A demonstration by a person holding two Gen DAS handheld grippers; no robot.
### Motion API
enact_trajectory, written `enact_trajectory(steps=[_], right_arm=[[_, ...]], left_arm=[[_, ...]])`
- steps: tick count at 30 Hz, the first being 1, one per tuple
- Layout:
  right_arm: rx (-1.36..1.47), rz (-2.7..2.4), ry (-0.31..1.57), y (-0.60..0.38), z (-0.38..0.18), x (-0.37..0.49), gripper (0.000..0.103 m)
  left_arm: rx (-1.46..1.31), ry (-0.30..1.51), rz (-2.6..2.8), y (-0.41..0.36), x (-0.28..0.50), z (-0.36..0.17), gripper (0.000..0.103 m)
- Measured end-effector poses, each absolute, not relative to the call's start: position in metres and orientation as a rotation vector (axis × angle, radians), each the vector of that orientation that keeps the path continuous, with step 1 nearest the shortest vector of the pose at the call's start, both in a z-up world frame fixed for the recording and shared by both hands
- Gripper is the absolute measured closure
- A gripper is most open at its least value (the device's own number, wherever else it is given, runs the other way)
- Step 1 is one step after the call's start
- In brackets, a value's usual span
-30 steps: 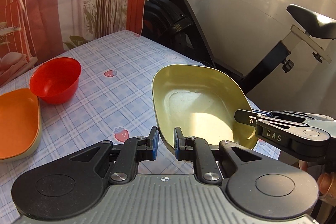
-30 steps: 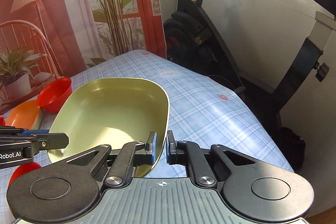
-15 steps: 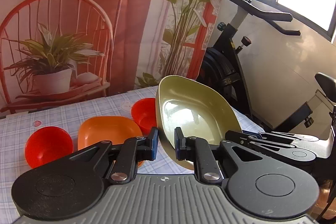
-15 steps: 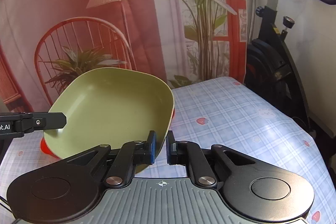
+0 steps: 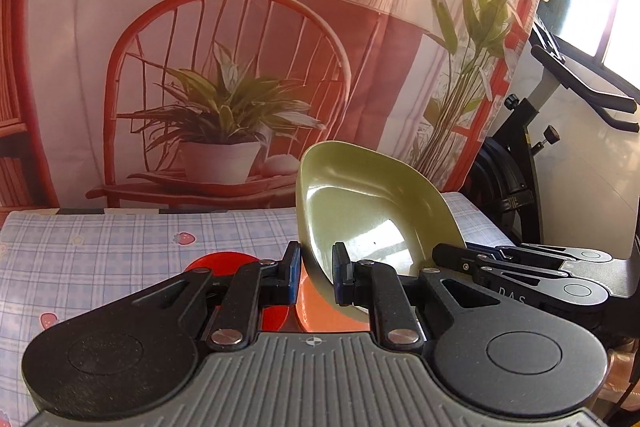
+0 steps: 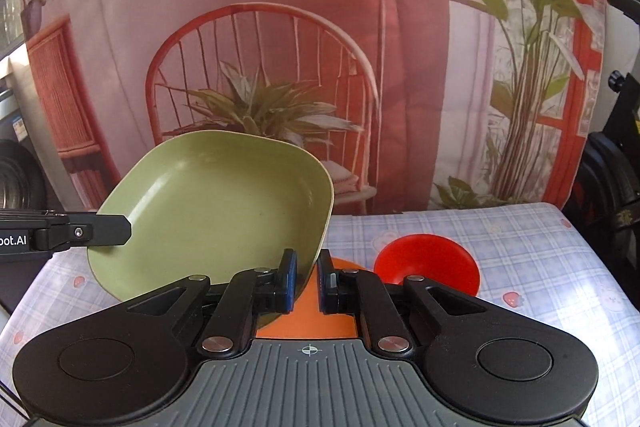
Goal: Organize plates and bowls
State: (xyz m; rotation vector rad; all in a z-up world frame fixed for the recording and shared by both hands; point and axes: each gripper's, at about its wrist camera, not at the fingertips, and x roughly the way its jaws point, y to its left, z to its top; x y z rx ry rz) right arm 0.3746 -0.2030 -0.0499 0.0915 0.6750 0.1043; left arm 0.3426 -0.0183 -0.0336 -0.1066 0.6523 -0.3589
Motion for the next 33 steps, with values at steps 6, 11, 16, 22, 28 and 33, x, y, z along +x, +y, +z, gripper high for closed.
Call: enact_trajectory(steps=[6, 11, 16, 22, 28, 33], right_arm=[[0.046, 0.079, 0.686, -0.212, -0.077, 0.391, 0.094], [0.055, 0.051, 0.737, -0.224, -0.102, 0.403, 0.094], [0.070, 0.036, 0.784, -0.233, -0.123, 0.409, 0.093], [0.102, 0.031, 0.837, -0.240, -0.141, 0.413, 0.093], [0.105, 0.044, 0.857, -0.238, -0.148, 0.414, 0.094], [0.106, 0.056, 0.875, -0.236, -0.151, 0.415, 0.094]], left_arm=[[-0.093, 0.721, -0.368, -0.026, 0.364, -0.072, 0.086], [-0.072, 0.763, -0.378, -0.040, 0.387, -0.098, 0.086], [-0.040, 0.797, -0.392, -0.050, 0.396, -0.118, 0.086], [-0.010, 0.832, -0.404, -0.058, 0.400, -0.132, 0.086], [0.011, 0.863, -0.396, -0.059, 0.401, -0.141, 0.086], [0.020, 0.869, -0.391, -0.057, 0.398, -0.143, 0.086]])
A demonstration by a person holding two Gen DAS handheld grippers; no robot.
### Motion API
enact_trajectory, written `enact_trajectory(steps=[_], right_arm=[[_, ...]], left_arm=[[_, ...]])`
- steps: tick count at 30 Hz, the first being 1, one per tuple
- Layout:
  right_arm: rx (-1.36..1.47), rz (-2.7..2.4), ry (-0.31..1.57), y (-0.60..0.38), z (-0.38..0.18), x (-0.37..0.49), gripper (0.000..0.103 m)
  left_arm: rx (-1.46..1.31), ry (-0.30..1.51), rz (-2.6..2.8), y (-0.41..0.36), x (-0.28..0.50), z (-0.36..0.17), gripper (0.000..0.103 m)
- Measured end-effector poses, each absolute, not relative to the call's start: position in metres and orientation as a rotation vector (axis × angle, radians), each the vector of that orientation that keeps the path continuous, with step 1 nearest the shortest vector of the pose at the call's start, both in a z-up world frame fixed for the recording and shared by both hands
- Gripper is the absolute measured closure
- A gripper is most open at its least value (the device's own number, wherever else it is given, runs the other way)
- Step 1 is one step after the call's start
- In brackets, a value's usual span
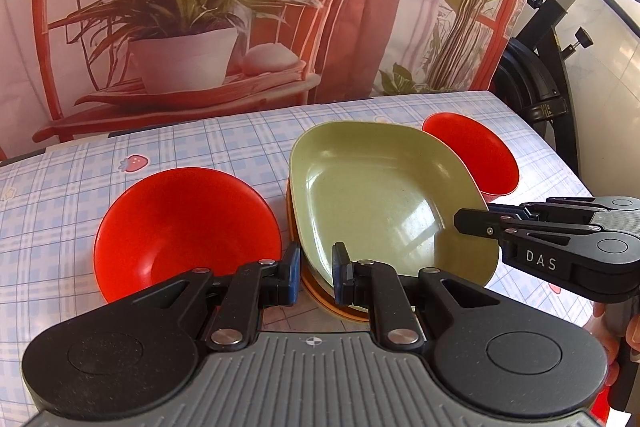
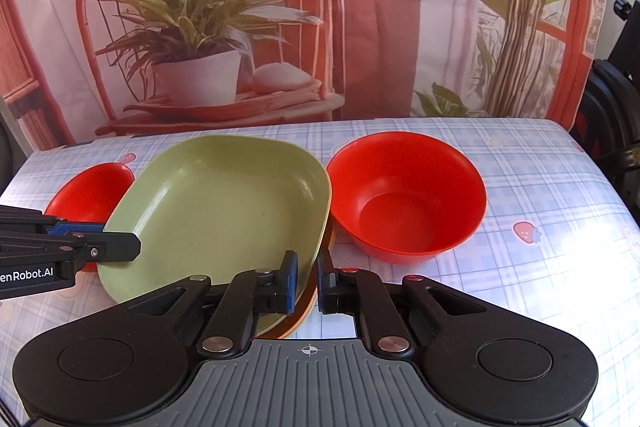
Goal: Organize plates and bowls
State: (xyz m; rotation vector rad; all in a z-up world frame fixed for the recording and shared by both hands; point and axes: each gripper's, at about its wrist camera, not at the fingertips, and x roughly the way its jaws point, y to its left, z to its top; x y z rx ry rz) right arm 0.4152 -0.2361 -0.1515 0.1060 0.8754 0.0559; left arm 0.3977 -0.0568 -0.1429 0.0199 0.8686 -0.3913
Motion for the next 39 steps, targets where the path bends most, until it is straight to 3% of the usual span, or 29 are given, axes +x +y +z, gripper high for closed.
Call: enact_trajectory(steps=[13, 27, 39], right_arm=[[0.114, 0.058, 0.875, -0.239, -0.149, 0.412, 0.089], [0.133, 0.048, 0.892, -0.243, -0.152, 0.407, 0.092], [0.195, 0.059, 0.791, -0.247, -0.112, 0.377, 0.092]], left_arm=[[-0.003, 0.868, -0.382, -0.054, 0.395, -0.142, 0.086], [0.002, 0.858, -0.364, -0.050, 0.389, -0.142, 0.087], [-0.004, 0.805, -0.362, -0.030, 0.367, -0.113, 0.087]])
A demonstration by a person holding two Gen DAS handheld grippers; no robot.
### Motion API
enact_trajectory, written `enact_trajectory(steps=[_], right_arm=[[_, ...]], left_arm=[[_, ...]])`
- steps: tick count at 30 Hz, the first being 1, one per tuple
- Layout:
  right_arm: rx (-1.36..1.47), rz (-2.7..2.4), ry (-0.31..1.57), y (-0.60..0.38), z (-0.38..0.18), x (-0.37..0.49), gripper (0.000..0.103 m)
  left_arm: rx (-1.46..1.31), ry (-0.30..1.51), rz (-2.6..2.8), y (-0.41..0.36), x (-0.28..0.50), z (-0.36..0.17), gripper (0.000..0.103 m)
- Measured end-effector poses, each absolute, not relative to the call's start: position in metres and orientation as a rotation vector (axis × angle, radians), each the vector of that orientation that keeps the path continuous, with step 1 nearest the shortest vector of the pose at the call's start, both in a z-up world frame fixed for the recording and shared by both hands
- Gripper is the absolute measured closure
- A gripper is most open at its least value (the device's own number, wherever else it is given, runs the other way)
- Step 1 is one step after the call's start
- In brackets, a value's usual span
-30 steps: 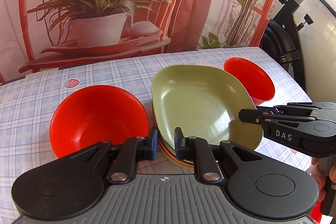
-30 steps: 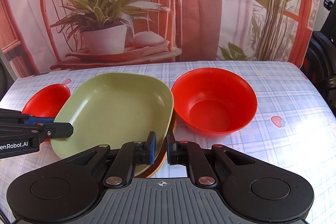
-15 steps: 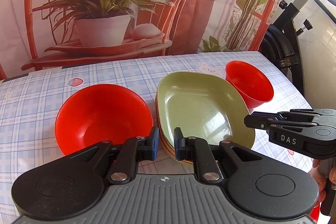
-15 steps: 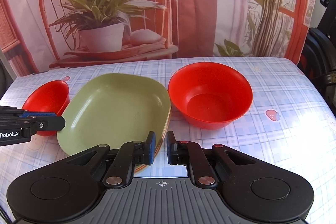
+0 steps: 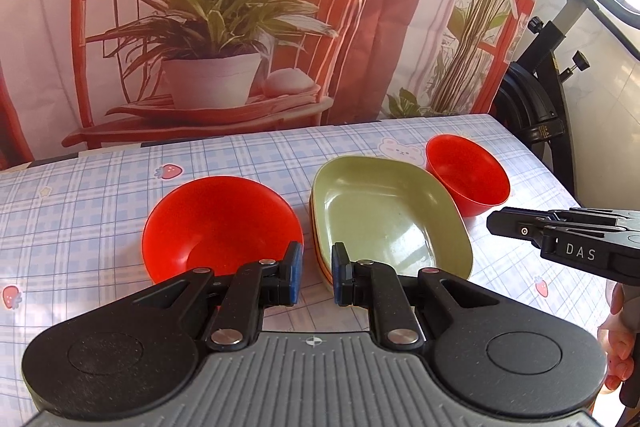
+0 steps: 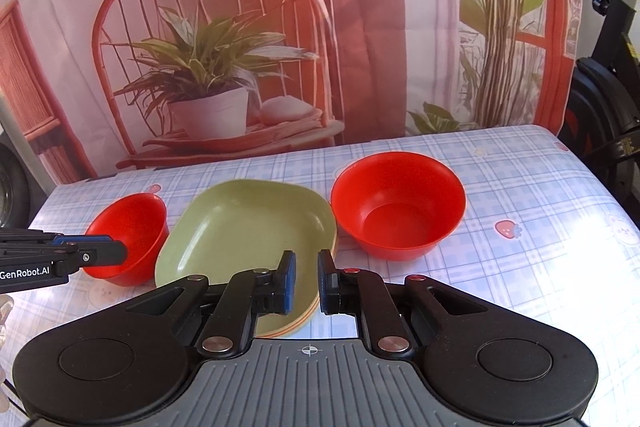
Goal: Organize plates and bowls
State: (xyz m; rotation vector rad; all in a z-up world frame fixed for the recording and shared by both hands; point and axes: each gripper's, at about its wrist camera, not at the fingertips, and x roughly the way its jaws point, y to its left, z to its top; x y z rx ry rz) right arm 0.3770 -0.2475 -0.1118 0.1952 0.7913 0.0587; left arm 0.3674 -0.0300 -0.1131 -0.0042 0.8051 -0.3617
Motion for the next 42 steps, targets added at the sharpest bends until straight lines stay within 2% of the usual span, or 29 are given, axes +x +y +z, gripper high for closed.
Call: enact_trajectory(steps=[15, 29, 42], right_arm=[[0.235, 0.103, 0.755, -0.232, -0.094, 0.348, 0.092], [0.080, 0.159, 0.810, -0.184, -0.096, 0.387, 0.092], [-0.049, 0.262, 0.824, -0.117, -0.117, 0.434, 0.092]], left_arm=[[-0.025, 0.766, -0.241, 0.027, 0.351, -0.094, 0.086], [-0.103, 0.805, -0.161, 0.045, 0.392, -0.150, 0.086], [-0.174, 0.773, -0.210, 0.057, 0.386, -0.166, 0.086]])
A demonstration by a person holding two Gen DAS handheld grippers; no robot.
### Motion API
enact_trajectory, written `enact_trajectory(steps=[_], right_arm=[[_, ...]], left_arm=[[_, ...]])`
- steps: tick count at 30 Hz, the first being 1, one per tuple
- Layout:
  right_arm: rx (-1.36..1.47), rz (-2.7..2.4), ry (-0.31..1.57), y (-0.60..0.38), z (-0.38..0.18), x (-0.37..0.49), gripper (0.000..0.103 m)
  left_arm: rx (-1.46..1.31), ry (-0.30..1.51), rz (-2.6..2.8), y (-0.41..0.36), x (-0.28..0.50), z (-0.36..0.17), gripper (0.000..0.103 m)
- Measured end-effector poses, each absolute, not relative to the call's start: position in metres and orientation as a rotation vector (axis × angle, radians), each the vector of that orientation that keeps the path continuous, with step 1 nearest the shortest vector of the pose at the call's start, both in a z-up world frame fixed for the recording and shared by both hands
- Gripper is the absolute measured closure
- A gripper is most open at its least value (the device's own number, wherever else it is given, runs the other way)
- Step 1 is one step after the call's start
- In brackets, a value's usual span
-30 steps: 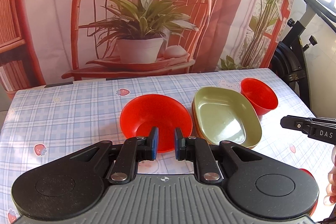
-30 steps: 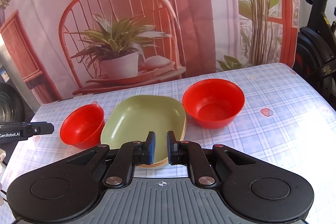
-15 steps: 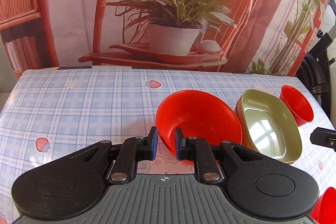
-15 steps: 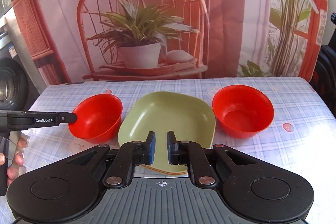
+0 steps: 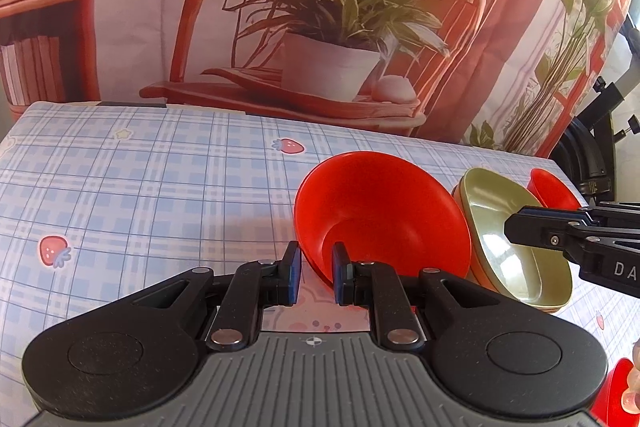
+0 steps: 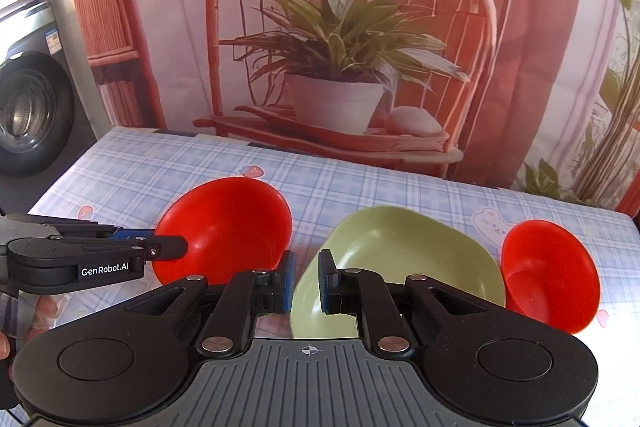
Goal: Organize plates and bowls
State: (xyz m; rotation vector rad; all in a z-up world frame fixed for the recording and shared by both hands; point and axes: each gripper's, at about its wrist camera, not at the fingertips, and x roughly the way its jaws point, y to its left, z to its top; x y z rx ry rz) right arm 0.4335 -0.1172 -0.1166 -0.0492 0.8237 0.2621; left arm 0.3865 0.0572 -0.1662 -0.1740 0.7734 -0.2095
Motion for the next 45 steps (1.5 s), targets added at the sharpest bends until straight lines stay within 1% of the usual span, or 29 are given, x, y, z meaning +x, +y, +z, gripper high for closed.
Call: enact_trajectory(steps=[9, 11, 15, 18, 24, 33, 45], right_arm=[[-0.099, 0.300, 0.835, -0.094, -0.121, 0.450, 0.092], [-0.097, 0.306, 0.847, -0.092, -0.123, 0.452, 0.092], [-0.091, 0.316, 0.853, -0.088, -0.126, 0.449, 0.096], [-0.079, 0.312, 0.850, -0.087, -0.124, 0.444, 0.096], [-0.022, 0.293, 0.830, -0.090, -0.110, 0.429, 0.096], [0.138, 0.265, 0.791, -0.114, -0.085, 0.392, 0.096], [0.217, 0.226, 0.751, -0.160, -0.071, 0.341, 0.096]], left_arm=[[-0.245, 0.776, -0.239, 0.070, 0.387, -0.177, 0.086], [-0.241, 0.772, -0.238, 0.069, 0.386, -0.177, 0.087], [-0.266, 0.771, -0.242, 0.072, 0.382, -0.179, 0.089], [-0.264, 0.761, -0.238, 0.073, 0.377, -0.177, 0.090], [-0.252, 0.741, -0.249, 0.075, 0.365, -0.160, 0.090], [-0.216, 0.709, -0.269, 0.066, 0.331, -0.125, 0.090], [-0.169, 0.713, -0.322, 0.026, 0.298, -0.101, 0.090]])
